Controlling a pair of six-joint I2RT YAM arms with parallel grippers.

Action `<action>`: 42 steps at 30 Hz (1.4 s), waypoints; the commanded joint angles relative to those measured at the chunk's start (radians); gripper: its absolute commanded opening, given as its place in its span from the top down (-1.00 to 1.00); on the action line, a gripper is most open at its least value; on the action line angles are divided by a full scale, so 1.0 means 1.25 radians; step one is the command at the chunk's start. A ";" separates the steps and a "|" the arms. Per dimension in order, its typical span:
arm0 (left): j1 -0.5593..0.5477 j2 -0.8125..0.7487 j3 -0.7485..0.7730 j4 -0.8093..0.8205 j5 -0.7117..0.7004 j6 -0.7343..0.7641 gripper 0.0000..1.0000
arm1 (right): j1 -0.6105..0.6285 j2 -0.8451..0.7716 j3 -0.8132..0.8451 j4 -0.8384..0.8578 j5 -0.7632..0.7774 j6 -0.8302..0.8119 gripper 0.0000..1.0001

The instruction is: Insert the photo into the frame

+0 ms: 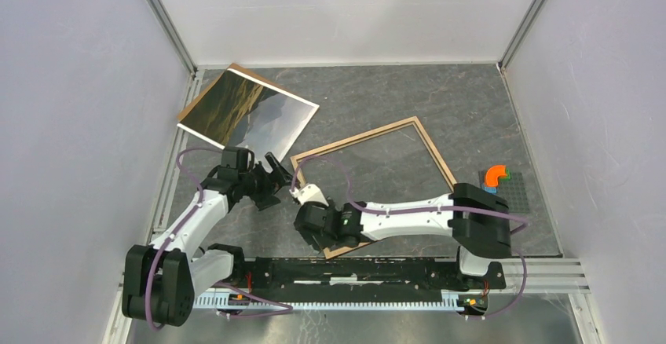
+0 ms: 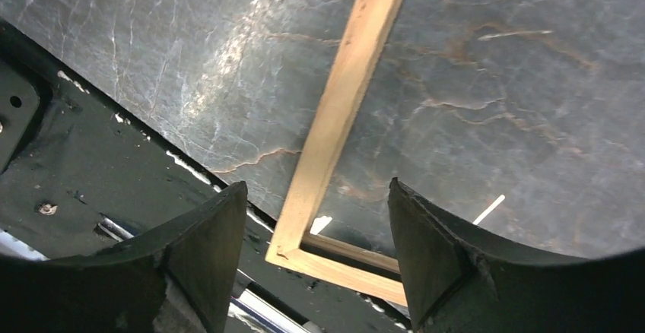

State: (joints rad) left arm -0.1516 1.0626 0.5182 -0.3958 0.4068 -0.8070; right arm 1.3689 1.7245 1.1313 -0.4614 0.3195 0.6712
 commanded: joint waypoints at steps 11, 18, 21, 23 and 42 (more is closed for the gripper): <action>0.006 0.033 -0.080 0.166 0.108 -0.097 -0.87 | 0.050 0.065 0.042 -0.014 0.121 0.069 0.24; 0.005 0.073 -0.153 0.350 0.178 -0.154 -1.00 | 0.046 0.000 0.017 0.011 0.154 0.063 0.74; 0.001 0.096 -0.191 0.503 0.224 -0.201 -1.00 | 0.037 -0.031 -0.002 0.034 0.149 0.056 0.84; -0.001 0.121 -0.214 0.600 0.243 -0.239 -1.00 | 0.031 -0.053 -0.011 0.046 0.143 0.053 0.91; -0.065 0.535 -0.274 1.561 0.242 -0.529 -0.52 | -0.013 -0.088 -0.028 0.080 0.080 0.061 0.76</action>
State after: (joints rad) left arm -0.2211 1.7256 0.1871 1.2915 0.7078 -1.3960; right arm 1.3586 1.6516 1.0950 -0.4095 0.4259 0.7437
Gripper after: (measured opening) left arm 0.800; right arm 0.142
